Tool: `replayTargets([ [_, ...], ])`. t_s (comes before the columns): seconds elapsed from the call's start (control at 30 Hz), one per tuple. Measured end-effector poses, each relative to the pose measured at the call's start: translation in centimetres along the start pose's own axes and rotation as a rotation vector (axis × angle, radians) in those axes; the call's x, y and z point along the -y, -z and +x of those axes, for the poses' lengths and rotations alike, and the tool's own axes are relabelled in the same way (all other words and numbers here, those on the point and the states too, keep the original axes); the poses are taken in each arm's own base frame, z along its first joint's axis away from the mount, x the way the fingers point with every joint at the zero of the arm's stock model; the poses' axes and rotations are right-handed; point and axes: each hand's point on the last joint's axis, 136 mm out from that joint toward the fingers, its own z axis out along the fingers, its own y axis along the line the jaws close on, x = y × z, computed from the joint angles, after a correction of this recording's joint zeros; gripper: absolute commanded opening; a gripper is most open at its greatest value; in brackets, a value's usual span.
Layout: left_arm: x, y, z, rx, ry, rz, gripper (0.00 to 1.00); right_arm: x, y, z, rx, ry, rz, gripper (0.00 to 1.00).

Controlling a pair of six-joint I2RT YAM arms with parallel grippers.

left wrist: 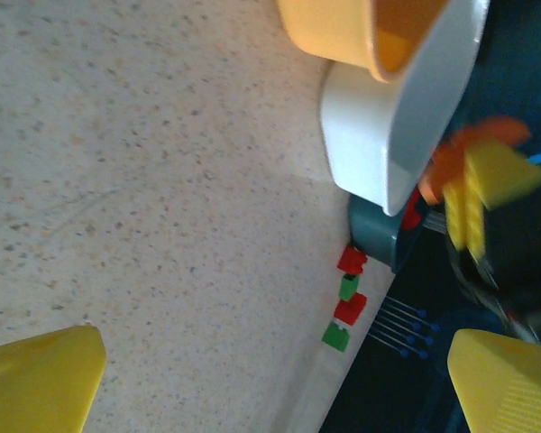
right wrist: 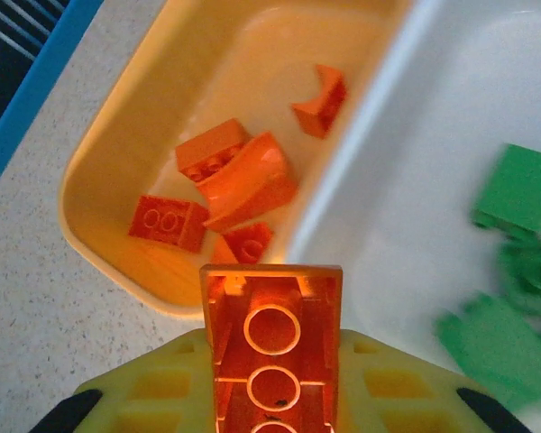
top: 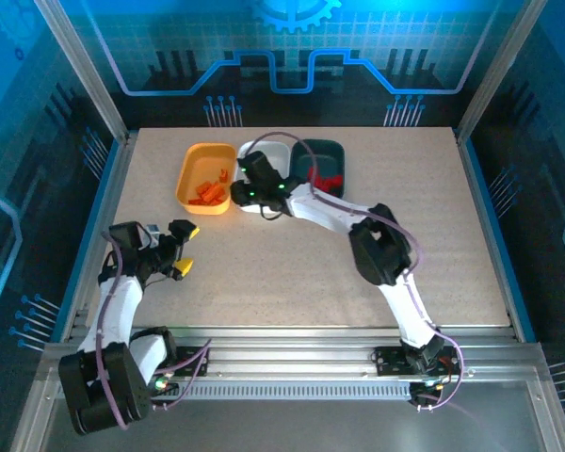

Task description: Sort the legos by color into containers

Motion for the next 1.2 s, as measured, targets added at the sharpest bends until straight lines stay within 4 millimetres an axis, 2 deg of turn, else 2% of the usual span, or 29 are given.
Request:
replayTargets([
  [0.1,0.5,0.4,0.4,-0.004,-0.032,0.023,0.99,-1.6,-2.8,-0.2,-0.001,0.026,-0.045,0.26],
  [0.3,0.7,0.5,0.9,-0.026,-0.046,0.038,0.99,-3.0,-4.9,-1.3,0.012,0.047,-0.083,0.27],
  [0.33,0.7,0.5,0.9,-0.029,-0.045,0.038,0.99,-3.2,-5.1,-1.6,0.016,0.05,-0.087,0.3],
  [0.43,0.7,0.5,1.0,-0.035,-0.048,0.042,0.99,-3.7,-5.6,-2.3,0.024,0.048,-0.101,0.52],
  [0.53,0.8,0.5,1.2,-0.042,-0.049,0.047,0.99,-4.0,-6.0,-2.6,0.019,0.051,-0.121,0.58],
  [0.7,1.2,0.3,1.6,-0.059,-0.069,0.061,0.99,-3.2,-5.3,-2.1,-0.023,0.051,-0.108,0.62],
  [0.8,1.7,-0.2,3.0,-0.102,-0.114,0.065,0.99,-1.5,-2.7,-0.6,-0.064,0.057,-0.051,0.62],
  [0.83,1.9,-0.5,3.7,-0.119,-0.138,0.062,0.99,-0.9,-1.0,-0.3,-0.068,0.059,-0.024,0.62],
  [0.9,2.2,-1.1,5.1,-0.15,-0.189,0.056,0.99,0.7,2.9,0.0,-0.056,0.051,0.032,0.63],
  [1.0,2.6,-2.2,7.8,-0.194,-0.282,0.051,0.99,4.7,10.0,-0.5,0.006,-0.026,0.127,0.63],
  [1.07,2.1,-3.3,10.2,-0.229,-0.354,0.039,0.99,9.8,14.8,-0.6,0.063,-0.116,0.215,0.63],
  [1.1,1.7,-3.8,11.4,-0.247,-0.387,0.029,0.99,12.6,16.6,-0.3,0.079,-0.16,0.269,0.63],
  [1.17,0.8,-4.9,13.8,-0.286,-0.449,-0.002,0.99,19.2,19.6,1.8,0.078,-0.257,0.411,0.66],
  [1.2,0.4,-5.4,14.8,-0.304,-0.479,-0.017,0.99,21.6,20.3,3.3,0.057,-0.289,0.462,0.68],
])
